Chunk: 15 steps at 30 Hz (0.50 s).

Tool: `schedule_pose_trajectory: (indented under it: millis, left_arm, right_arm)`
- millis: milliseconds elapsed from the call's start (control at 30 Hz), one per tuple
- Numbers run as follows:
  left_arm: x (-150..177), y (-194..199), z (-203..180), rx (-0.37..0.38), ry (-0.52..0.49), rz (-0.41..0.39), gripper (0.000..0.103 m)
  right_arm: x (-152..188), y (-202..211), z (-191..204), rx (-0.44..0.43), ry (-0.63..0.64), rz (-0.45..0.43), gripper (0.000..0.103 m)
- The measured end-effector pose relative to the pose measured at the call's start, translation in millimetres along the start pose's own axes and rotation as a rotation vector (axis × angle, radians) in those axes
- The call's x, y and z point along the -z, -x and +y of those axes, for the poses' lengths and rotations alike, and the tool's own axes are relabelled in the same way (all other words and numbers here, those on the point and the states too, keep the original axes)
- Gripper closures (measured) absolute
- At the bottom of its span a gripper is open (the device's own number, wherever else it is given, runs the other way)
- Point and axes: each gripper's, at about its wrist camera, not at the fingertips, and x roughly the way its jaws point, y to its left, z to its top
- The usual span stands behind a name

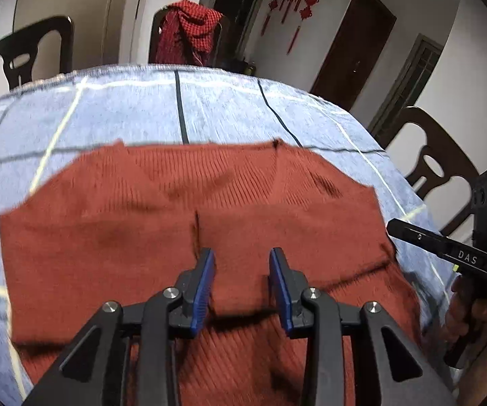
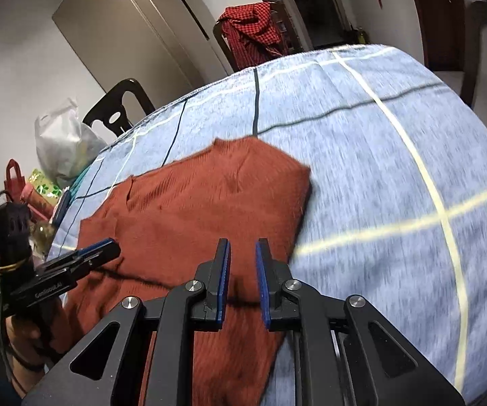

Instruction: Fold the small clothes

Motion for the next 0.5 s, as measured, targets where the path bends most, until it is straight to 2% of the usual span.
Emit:
schedule_pose_trajectory:
  millis: [67, 167, 233, 333, 400, 500]
  left_arm:
    - [-10.0, -6.7, 1.8, -0.009, 0.006, -0.011, 0.063]
    - [-13.5, -24.6, 13.4, -0.038, 0.031, 0.029, 0.061]
    - [-9.3, -16.7, 14.7, -0.029, 0.022, 0.021, 0.061]
    - [2.6, 5.4, 15.3, -0.047, -0.012, 0.013, 0.061]
    - [10.4, 20.2, 21.9, -0.078, -0.022, -0.003, 0.061]
    - [22.2, 34.4, 43.5, -0.149, 0.019, -0.017, 0.061]
  right_arm:
    - [-9.3, -12.8, -1.7, 0.009, 0.01, 0.006, 0.087]
    - [-13.0, -29.4, -13.5, 0.036, -0.017, 0.04, 0.087]
    - [-12.2, -22.4, -12.5, 0.035, -0.02, 0.038, 0.087]
    - [-1.6, -3.1, 5.0, 0.028, 0.065, 0.026, 0.087]
    - [9.9, 5.8, 14.1, -0.009, 0.104, 0.032, 0.087]
    - [26.6, -1.3, 16.4, 0.019, 0.143, 0.088, 0.087]
